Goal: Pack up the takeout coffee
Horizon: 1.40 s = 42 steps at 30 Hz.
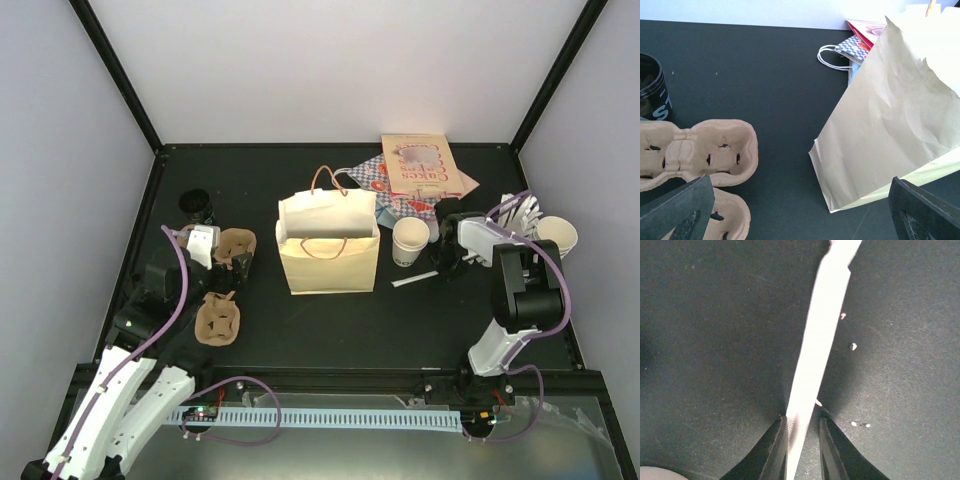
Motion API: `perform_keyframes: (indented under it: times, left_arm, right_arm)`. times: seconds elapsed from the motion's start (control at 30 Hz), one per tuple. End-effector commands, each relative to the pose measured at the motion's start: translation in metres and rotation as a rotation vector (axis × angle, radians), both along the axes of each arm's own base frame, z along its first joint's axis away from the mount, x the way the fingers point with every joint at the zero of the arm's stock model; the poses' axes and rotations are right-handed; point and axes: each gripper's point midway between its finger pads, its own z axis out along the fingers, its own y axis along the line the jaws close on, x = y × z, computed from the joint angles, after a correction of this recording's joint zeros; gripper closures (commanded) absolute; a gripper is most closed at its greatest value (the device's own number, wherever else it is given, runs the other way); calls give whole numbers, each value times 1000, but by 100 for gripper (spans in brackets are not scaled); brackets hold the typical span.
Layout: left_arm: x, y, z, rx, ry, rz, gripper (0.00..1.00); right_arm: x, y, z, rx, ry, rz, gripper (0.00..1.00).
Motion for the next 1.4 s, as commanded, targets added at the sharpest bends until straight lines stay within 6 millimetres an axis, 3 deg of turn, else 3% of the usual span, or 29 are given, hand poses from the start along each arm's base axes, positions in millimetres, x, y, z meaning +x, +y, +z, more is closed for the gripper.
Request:
perform_keyframes:
  times: [0.0,0.23,0.47,0.57,0.73,1.03,1.2,1.37]
  left_arm:
    - [2,4,5,1,-27,21,2]
    - [3,4,4,2,-25,21,2]
    - [2,4,5,1,-29,21,2]
    - [3,4,5,2,-26,20,2]
    - [3,3,4,2,-23,17,2]
    - [4,1,2,2,-17,6,2]
    - [4,1,2,3,-14,8,2]
    - [4,2,1,4,-11,12,2]
  right_arm:
    - [-5,-7,-8,-35,24,14,80]
    - [-8,-8,9,-36,-38,48,91]
    - [-16,-1,33,6,-100,104,91]
    - [-20,2,53,21,-156,139,92]
    - [-18,2,119,-10,-354,224,92]
    - [-9,22,265,-56,-821,453,92]
    - [-9,44,328,-47,-1058,598,93]
    - [-6,66,376,-67,-1201,733,94]
